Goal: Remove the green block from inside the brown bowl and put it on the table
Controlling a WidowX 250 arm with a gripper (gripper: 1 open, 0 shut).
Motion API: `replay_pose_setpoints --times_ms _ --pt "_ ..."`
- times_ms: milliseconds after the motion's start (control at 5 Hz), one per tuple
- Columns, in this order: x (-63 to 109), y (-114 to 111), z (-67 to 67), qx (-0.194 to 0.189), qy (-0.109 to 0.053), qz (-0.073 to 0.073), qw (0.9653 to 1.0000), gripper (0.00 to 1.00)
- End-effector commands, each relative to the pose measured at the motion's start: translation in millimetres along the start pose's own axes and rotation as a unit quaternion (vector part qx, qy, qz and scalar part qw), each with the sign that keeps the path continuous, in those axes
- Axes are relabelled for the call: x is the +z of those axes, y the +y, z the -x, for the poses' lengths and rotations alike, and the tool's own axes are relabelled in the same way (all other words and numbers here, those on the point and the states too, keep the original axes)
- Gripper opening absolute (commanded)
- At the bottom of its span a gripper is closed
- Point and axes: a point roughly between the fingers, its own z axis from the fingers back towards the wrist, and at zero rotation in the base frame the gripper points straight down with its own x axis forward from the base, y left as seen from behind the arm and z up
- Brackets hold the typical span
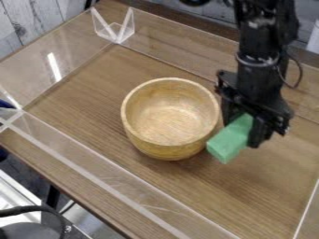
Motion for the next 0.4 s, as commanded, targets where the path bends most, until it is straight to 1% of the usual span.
replay_pose_setpoints --times_ms 0,200 --pt "-5.0 -7.7 -3.4 -0.009 -0.008 0.004 0.9999 0.00" --pt "-21.0 -14.5 4.2 -0.020 0.002 0.007 0.9998 0.00"
